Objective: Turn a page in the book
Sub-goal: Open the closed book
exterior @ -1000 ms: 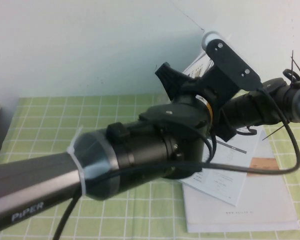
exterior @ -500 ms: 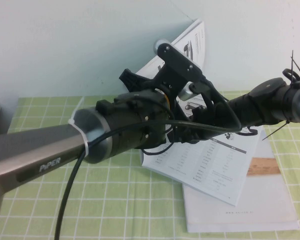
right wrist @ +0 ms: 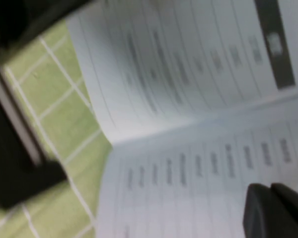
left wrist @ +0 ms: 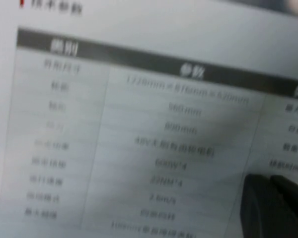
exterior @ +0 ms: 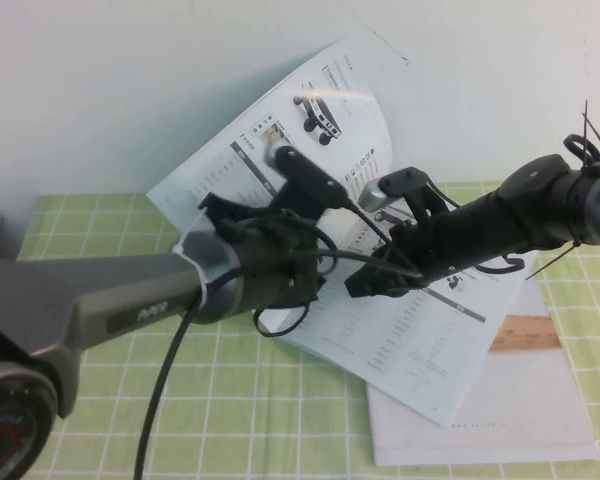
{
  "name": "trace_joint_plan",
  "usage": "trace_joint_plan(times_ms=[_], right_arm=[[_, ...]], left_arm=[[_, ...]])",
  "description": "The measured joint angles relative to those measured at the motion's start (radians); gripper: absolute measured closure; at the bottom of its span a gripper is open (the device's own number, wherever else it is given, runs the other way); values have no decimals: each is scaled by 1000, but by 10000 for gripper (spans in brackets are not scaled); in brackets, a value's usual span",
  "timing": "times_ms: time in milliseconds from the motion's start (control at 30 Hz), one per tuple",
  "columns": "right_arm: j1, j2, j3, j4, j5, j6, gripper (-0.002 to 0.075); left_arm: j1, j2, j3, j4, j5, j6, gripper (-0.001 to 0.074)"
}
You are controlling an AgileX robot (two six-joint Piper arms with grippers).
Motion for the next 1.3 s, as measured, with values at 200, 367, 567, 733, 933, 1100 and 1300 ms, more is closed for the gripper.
trace_joint_plan(times_ms=[200, 367, 567, 733, 933, 1100, 1300], right_arm=[[0, 0, -3, -168, 31, 156, 728], [0, -11, -18, -331, 81, 320, 728], [-16, -22, -20, -424, 183, 363, 728], [-59, -26, -20, -449, 277, 369, 728], [-109, -94, -10, -518, 293, 365, 729], [-102, -167, -15, -424, 212, 292, 729], [-45, -116, -104, -289, 146, 211, 729]], left_arm=[[64, 2, 0, -225, 48, 120, 738], [67, -10, 0, -283, 73, 160, 738], [67, -104, 0, -306, 35, 184, 738], [74, -178, 0, -404, 45, 283, 738], [95, -224, 0, -518, 49, 386, 738], [95, -251, 0, -539, 7, 405, 738], [95, -260, 0, -551, -8, 419, 738]])
